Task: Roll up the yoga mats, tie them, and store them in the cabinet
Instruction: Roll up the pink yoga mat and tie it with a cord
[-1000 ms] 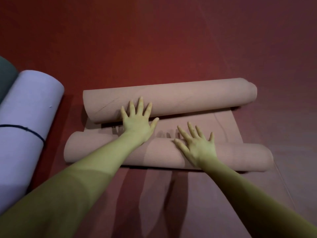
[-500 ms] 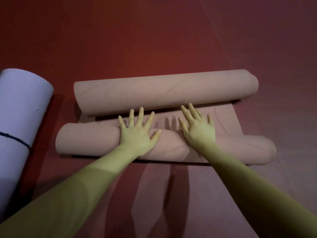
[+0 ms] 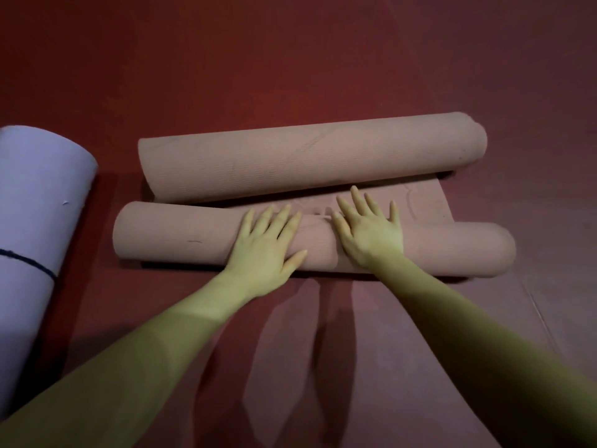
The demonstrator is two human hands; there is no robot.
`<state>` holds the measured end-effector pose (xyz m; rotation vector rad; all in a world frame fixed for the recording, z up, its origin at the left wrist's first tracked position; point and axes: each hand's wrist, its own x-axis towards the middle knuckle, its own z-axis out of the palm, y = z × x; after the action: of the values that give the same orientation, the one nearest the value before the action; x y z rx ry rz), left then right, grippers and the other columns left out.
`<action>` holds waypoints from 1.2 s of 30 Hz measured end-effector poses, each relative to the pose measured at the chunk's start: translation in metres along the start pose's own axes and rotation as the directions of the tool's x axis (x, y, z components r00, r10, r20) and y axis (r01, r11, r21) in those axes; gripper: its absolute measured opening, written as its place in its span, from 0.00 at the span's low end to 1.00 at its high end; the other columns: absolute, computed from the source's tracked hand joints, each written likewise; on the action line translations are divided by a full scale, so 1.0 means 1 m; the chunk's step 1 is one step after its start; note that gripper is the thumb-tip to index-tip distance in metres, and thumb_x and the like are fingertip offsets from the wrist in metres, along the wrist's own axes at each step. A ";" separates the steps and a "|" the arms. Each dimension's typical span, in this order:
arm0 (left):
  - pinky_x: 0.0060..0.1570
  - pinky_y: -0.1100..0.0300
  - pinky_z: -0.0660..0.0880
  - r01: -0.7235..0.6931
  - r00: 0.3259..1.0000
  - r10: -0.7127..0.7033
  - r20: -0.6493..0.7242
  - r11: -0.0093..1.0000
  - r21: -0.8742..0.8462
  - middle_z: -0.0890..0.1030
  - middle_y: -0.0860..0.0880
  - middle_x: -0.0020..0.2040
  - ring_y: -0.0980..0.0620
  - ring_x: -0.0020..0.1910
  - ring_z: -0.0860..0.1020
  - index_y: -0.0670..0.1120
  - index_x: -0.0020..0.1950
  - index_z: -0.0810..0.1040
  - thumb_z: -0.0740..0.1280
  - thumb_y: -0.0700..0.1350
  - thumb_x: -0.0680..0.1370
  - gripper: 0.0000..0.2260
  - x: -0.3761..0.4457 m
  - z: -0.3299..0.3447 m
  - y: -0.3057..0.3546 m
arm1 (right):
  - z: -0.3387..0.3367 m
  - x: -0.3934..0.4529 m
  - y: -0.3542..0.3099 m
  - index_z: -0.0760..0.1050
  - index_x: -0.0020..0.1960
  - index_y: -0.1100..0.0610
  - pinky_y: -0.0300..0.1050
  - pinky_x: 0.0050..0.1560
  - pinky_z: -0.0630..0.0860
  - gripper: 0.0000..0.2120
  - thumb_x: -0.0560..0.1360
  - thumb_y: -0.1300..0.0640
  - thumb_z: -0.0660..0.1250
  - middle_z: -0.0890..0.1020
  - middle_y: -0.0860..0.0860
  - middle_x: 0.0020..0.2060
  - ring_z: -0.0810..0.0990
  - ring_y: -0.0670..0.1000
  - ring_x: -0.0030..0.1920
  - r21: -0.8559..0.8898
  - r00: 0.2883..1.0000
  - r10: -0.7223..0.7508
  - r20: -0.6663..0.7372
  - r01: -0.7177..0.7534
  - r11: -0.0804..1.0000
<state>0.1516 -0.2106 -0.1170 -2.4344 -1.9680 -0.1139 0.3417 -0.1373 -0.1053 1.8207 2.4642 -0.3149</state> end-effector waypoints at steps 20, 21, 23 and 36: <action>0.71 0.47 0.55 -0.124 0.966 0.092 0.243 0.985 0.122 0.55 0.43 0.78 0.42 0.74 0.58 0.50 0.78 0.42 0.66 0.72 0.65 0.53 0.041 -0.010 -0.027 | 0.013 -0.013 0.026 0.68 0.72 0.56 0.67 0.64 0.64 0.54 0.51 0.38 0.81 0.74 0.57 0.66 0.73 0.59 0.66 -0.171 0.942 -0.285 -0.177 0.256 0.951; 0.70 0.49 0.57 -0.126 0.970 0.099 0.222 0.986 0.107 0.57 0.44 0.77 0.43 0.73 0.60 0.50 0.79 0.46 0.66 0.72 0.66 0.51 0.039 -0.010 -0.027 | 0.015 -0.015 0.026 0.72 0.68 0.57 0.67 0.60 0.68 0.53 0.48 0.39 0.81 0.77 0.57 0.62 0.77 0.59 0.62 -0.173 0.926 -0.301 -0.229 0.265 0.949; 0.67 0.50 0.60 -0.131 0.977 0.115 0.181 0.988 0.079 0.63 0.45 0.75 0.44 0.70 0.65 0.49 0.78 0.52 0.67 0.70 0.66 0.48 0.033 -0.009 -0.025 | 0.017 -0.019 0.025 0.75 0.64 0.58 0.67 0.56 0.70 0.50 0.46 0.41 0.82 0.80 0.56 0.58 0.80 0.58 0.57 -0.156 0.894 -0.321 -0.313 0.285 0.946; 0.50 0.46 0.76 -0.187 0.972 0.185 0.143 0.982 0.000 0.81 0.44 0.55 0.42 0.49 0.80 0.45 0.66 0.75 0.75 0.69 0.55 0.46 -0.034 -0.006 0.005 | 0.021 -0.097 0.023 0.78 0.60 0.55 0.59 0.53 0.72 0.46 0.44 0.41 0.82 0.82 0.51 0.53 0.81 0.55 0.52 -0.014 0.927 -0.267 -0.262 0.273 0.962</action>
<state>0.1495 -0.2455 -0.1132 -2.6720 -1.7685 0.0773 0.3914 -0.2266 -0.1124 1.6210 2.9111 -0.1195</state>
